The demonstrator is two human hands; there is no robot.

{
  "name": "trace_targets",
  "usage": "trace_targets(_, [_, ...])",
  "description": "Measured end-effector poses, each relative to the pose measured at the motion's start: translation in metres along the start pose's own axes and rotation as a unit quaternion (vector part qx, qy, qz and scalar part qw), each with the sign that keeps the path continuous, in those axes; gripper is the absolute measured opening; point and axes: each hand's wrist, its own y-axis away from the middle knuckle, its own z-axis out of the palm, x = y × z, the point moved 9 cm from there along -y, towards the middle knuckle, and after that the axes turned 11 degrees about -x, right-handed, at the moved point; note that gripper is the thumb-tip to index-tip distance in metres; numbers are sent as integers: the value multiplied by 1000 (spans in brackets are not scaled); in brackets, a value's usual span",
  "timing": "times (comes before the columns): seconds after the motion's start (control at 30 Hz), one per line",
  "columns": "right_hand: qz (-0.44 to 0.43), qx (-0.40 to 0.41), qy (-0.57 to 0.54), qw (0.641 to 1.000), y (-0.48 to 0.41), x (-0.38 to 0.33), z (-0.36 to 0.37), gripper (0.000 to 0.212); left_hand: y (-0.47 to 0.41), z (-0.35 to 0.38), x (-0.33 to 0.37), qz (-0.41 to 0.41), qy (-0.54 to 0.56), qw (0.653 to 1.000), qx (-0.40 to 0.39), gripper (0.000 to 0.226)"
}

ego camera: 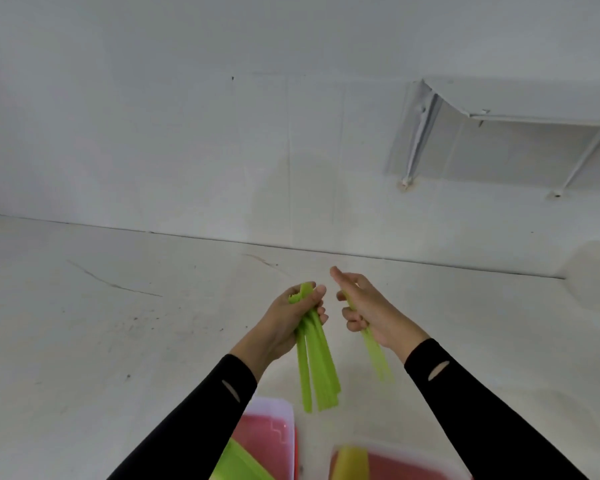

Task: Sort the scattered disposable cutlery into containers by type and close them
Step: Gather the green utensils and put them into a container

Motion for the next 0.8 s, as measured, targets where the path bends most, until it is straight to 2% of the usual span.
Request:
trace_targets(0.1, [51, -38, -103, 993, -2, 34, -5, 24, 2, -9, -31, 0, 49, 996, 76, 34])
trace_targets(0.17, [60, -35, -147, 987, 0, 48, -7, 7, 4, -9, -45, -2, 63, 993, 103, 33])
trace_targets(0.3, [24, -48, -77, 996, 8, 45, -9, 12, 3, 2, -57, 4, 65, 994, 84, 35])
trace_targets(0.4, [-16, -70, -8, 997, 14, 33, -16, 18, -3, 14, -56, 37, 80, 994, 58, 50])
trace_targets(0.47, [-36, -54, 33, 997, 17, 28, -25, 20, -7, 19, -51, 59, 85, 993, 49, 54])
trace_targets(0.57, [-51, -3, -25, 998, 17, 32, -42, 28, -13, 24, -47, 65, 47, 995, 51, 51])
trace_targets(0.63, [-52, -3, -20, 998, 17, 36, -44, 25, -17, 30, -47, 50, 14, 997, 56, 46])
trace_targets(0.7, [-84, 18, 17, 996, 15, 36, -45, 21, -20, 34, -47, 35, 11, 997, 64, 35])
trace_targets(0.8, [-134, 67, 163, 975, 19, 22, -46, 23, -22, 26, -49, 33, 27, 992, 116, 26])
